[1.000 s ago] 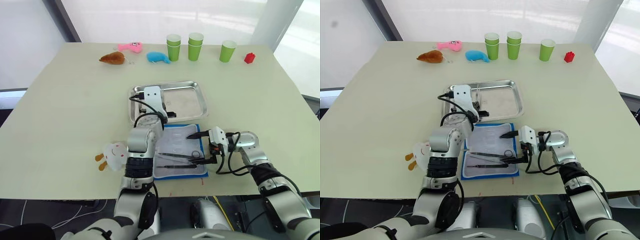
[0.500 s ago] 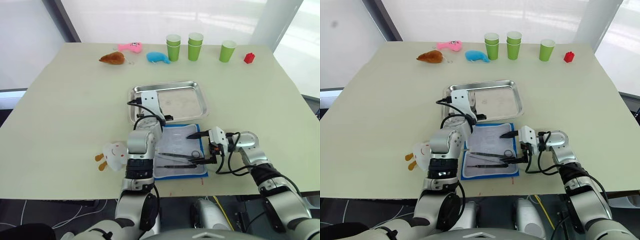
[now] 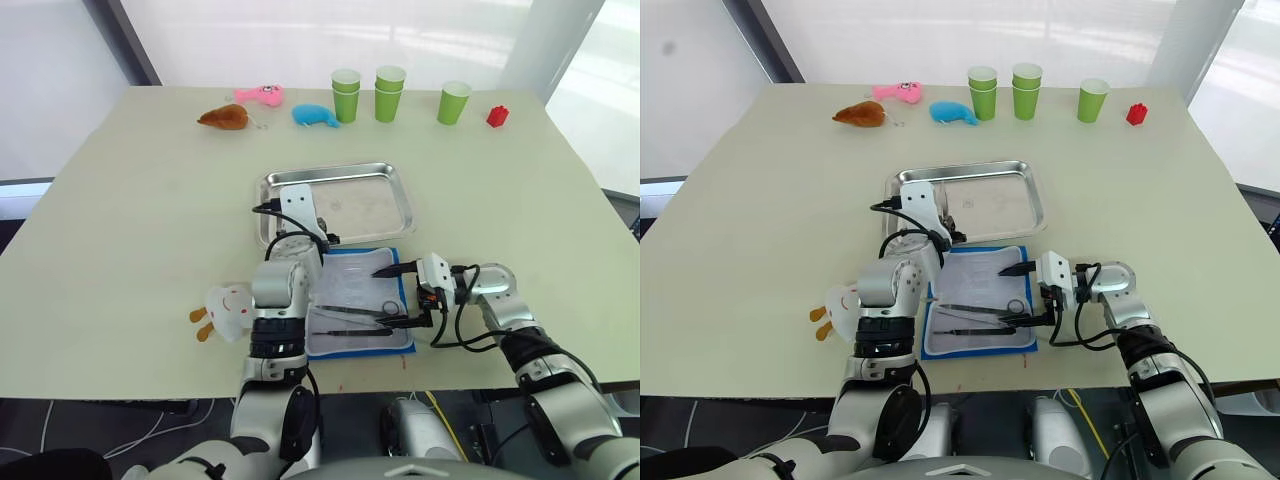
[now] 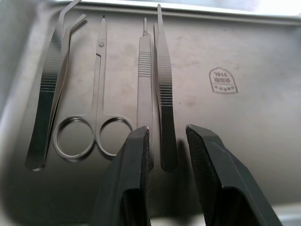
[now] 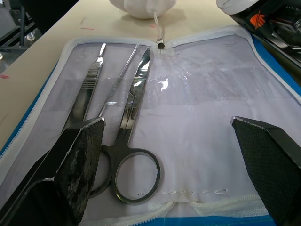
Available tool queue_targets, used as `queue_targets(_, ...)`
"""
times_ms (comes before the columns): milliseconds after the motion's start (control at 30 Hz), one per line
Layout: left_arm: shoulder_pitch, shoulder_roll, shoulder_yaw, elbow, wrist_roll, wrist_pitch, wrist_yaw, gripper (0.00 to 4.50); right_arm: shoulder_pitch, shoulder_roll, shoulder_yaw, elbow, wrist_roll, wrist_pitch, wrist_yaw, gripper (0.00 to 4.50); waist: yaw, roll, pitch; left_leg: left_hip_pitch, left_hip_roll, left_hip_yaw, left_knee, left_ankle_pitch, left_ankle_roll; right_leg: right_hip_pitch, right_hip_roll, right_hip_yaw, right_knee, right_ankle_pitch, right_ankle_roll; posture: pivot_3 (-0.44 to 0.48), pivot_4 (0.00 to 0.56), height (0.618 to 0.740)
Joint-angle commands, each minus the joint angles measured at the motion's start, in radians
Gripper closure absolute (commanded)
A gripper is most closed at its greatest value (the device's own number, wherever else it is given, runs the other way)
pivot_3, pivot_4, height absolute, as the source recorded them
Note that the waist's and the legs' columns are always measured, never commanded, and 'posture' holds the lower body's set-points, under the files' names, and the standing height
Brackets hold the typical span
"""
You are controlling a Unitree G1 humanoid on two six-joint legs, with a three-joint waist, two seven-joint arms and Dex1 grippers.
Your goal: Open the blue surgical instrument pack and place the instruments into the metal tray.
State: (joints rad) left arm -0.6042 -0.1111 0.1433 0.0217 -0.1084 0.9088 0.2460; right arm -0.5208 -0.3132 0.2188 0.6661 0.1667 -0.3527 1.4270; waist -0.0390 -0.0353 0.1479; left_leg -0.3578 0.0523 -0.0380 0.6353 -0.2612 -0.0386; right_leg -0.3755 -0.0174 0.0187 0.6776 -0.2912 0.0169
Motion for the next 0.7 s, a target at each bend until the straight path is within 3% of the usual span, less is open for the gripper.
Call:
queue_targets(33, -0.006, 0.007, -0.021, -0.048, 0.003, -0.015, -0.019, 3.10, 0.068, 0.014, 0.075, 0.080, -0.074, 0.024, 0.002, 0.00, 0.000, 0.000, 0.000, 0.000, 0.000, 0.000, 0.000, 0.000, 0.000, 0.000, 0.000, 0.000, 0.000, 0.000, 0.000, 0.000, 0.150, 0.740)
queue_targets(167, -0.010, 0.040, -0.050, -0.074, -0.005, -0.049, -0.085, 3.10, 0.066, 0.017, 0.075, 0.085, -0.075, 0.022, 0.001, 0.00, -0.003, 0.000, 0.000, 0.000, 0.000, 0.000, 0.000, 0.000, 0.000, 0.000, 0.000, 0.000, 0.000, 0.000, 0.000, 0.000, 0.150, 0.740)
queue_targets(367, 0.015, 0.162, -0.125, -0.119, -0.063, -0.212, -0.359, 3.10, 0.053, 0.025, 0.074, 0.101, -0.077, 0.018, -0.002, 0.00, -0.003, 0.000, 0.000, 0.001, 0.001, 0.000, -0.001, 0.000, -0.001, 0.000, 0.001, 0.000, 0.000, 0.000, 0.000, 0.000, 0.150, 0.740)
queue_targets(633, 0.120, 0.482, -0.121, -0.160, -0.196, -0.325, -0.831, 3.10, 0.044, 0.034, 0.071, 0.117, -0.080, 0.008, -0.004, 0.00, -0.009, 0.000, 0.000, 0.006, 0.002, 0.003, -0.004, 0.000, -0.001, 0.001, 0.003, 0.004, 0.000, 0.000, 0.000, 0.000, 0.150, 0.740)
queue_targets(700, 0.148, 0.550, -0.084, -0.179, -0.295, -0.342, -0.982, 3.10, 0.044, 0.034, 0.070, 0.118, -0.080, 0.007, -0.004, 0.00, -0.006, 0.000, 0.001, 0.006, 0.003, 0.003, -0.004, 0.000, 0.000, 0.001, 0.003, 0.003, 0.000, 0.000, 0.000, 0.000, 0.150, 0.740)
